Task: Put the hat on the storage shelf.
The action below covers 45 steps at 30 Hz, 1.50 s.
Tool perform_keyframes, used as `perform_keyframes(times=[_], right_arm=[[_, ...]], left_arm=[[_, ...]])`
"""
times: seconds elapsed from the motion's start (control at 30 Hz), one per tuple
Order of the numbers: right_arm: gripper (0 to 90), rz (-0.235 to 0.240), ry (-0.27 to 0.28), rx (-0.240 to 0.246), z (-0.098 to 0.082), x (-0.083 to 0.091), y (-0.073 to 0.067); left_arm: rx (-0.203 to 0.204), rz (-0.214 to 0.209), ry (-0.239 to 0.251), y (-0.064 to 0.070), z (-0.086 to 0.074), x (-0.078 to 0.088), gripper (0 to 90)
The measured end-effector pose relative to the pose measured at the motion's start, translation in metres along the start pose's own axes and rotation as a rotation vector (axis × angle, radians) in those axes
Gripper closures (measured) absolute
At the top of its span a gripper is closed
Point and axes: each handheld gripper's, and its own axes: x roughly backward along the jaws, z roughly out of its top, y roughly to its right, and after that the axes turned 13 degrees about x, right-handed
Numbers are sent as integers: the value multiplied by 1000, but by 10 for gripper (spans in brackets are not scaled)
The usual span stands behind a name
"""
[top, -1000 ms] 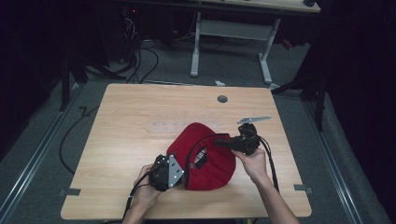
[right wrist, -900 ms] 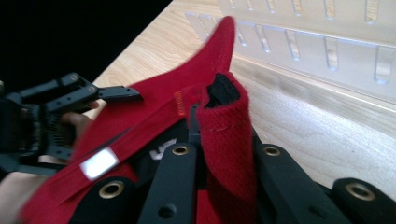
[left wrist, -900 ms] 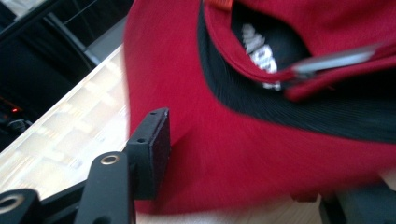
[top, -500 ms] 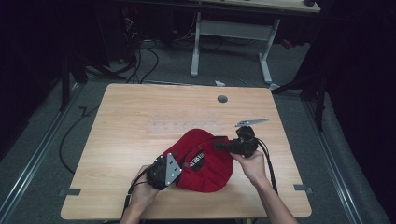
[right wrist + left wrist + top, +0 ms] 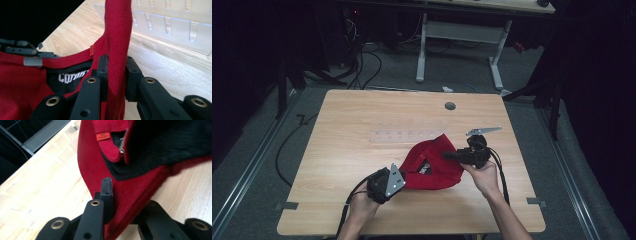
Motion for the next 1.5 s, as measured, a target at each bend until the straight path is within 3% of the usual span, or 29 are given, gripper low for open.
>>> perform_keyframes(times=[0.27,0.37,0.43,0.6,0.77,0.9,1.03,1.2,1.23,1.43,1.5], right_arm=[[693,-7,25,-21,0,0,3],[588,-21,57,-31,-1,3,6],[569,-20,70,-36,-1,5,7],[490,-43,164,-45,-1,18,9],[456,-62,222,-67,-4,30,13],[444,-67,231,-76,-7,34,17],[439,-95,260,-81,-10,42,20],[437,-143,208,-71,-23,36,22],[432,-157,180,-69,-25,34,22],[434,-203,125,-67,-42,23,28],[434,-223,103,-90,-57,17,34]], left_arm=[[-44,-5,-38,4,1,2,857],[-23,5,-28,1,4,5,860],[-18,4,-22,0,6,8,860],[-13,13,-27,-3,7,12,860],[-14,30,-15,-7,8,11,859],[-10,42,-10,-8,10,11,859],[24,64,-1,-16,11,14,859],[46,55,15,-19,16,18,858],[73,53,31,-21,19,18,858],[141,53,64,-29,27,21,858],[162,57,73,-32,29,22,858]])
